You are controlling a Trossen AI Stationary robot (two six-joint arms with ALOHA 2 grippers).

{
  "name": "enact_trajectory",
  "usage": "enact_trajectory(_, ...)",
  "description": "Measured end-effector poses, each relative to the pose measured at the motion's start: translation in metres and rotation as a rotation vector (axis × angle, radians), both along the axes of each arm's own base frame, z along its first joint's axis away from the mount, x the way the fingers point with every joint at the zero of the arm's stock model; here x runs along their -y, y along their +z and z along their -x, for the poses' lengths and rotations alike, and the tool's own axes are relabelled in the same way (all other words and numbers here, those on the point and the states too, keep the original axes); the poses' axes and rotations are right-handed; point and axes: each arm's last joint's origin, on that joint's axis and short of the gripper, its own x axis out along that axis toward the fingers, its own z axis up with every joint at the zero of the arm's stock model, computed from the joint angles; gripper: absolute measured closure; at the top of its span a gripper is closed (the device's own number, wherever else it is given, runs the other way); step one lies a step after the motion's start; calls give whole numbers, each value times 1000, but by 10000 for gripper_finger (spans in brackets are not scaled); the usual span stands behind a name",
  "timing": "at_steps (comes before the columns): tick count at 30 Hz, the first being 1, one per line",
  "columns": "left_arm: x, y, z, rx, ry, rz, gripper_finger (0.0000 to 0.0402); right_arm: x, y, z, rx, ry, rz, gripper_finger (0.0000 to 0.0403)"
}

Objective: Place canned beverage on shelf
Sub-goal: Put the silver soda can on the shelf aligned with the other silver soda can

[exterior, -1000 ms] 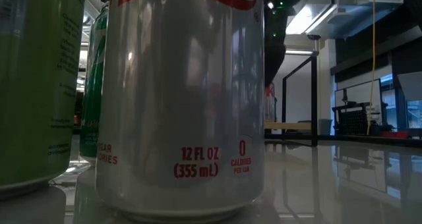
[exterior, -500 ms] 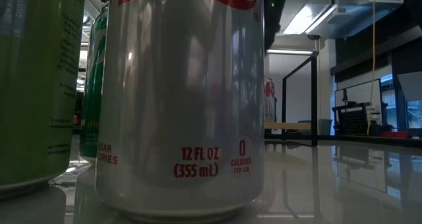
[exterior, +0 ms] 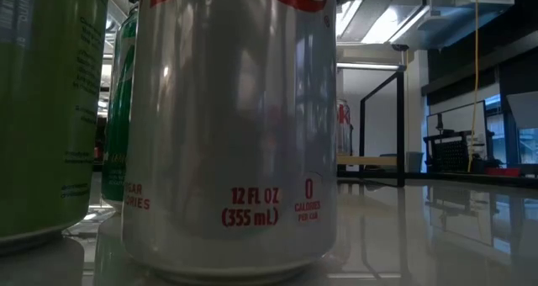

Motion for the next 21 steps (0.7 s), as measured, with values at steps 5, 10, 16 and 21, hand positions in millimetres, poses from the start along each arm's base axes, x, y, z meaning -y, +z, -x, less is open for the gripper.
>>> enact_trajectory(5,0,0,0,0,0,0,23,-29,0,-5,3,55,-14,22)
enact_trajectory(10,0,0,0,0,0,1,23,-57,1,-9,21,90,-33,22)
enact_trajectory(16,0,0,0,0,0,1,23,-85,2,-12,66,95,-71,22)
enact_trajectory(21,0,0,0,0,0,2,23,-105,3,-13,85,88,-104,22)
